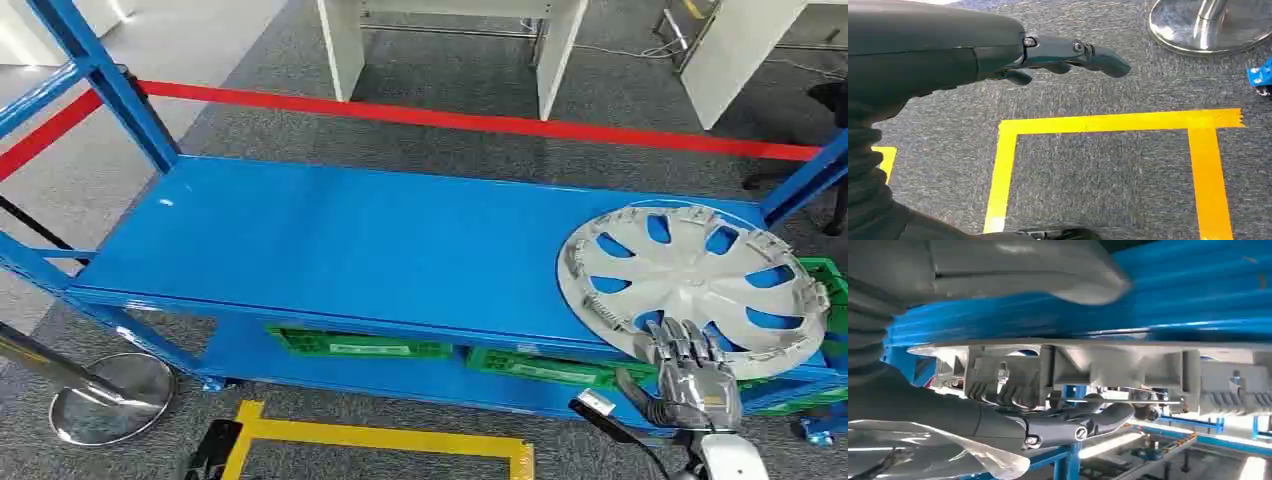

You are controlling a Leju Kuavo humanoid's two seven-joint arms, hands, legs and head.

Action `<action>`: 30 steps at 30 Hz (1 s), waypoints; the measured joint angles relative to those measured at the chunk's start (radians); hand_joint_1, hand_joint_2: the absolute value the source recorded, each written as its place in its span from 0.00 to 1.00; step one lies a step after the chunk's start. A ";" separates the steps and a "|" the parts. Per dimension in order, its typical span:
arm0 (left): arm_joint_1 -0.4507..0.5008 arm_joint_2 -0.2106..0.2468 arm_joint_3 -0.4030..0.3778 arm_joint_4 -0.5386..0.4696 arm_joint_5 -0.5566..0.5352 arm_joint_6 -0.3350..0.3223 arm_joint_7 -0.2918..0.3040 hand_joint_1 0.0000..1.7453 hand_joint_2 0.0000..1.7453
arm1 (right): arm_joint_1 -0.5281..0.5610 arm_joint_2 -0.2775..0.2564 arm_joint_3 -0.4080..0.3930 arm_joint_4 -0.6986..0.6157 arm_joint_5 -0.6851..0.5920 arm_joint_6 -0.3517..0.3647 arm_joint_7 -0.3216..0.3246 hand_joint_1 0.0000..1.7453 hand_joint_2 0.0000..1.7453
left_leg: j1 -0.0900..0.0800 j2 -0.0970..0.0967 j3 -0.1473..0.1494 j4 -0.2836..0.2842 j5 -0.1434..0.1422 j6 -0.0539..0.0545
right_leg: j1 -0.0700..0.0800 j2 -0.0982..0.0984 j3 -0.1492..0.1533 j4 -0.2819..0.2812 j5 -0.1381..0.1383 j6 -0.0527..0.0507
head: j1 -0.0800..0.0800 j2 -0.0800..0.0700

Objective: Take the parts from the cabinet and place them on the table.

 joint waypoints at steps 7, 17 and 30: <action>0.000 0.004 0.000 0.000 0.003 -0.006 0.002 0.00 1.00 | 0.009 -0.017 0.005 0.003 0.000 0.012 0.007 0.00 1.00 | 0.000 0.000 0.000 0.000 0.000 0.000 | 0.000 0.000 0.000 0.000 0.000 0.000 | 0.000 0.000; 0.001 0.007 -0.002 0.000 0.003 -0.005 0.002 0.00 1.00 | 0.008 -0.017 0.015 0.010 -0.030 0.048 0.007 0.00 1.00 | 0.000 0.000 0.000 0.000 0.000 0.000 | 0.000 0.000 0.000 0.000 0.000 0.000 | 0.000 0.000; 0.001 0.011 -0.007 0.000 0.003 -0.005 0.002 0.00 1.00 | 0.008 -0.017 0.024 0.009 -0.037 0.055 0.007 0.00 1.00 | 0.000 0.000 0.001 0.000 0.000 0.000 | 0.000 0.000 0.001 0.000 0.000 0.000 | 0.000 0.000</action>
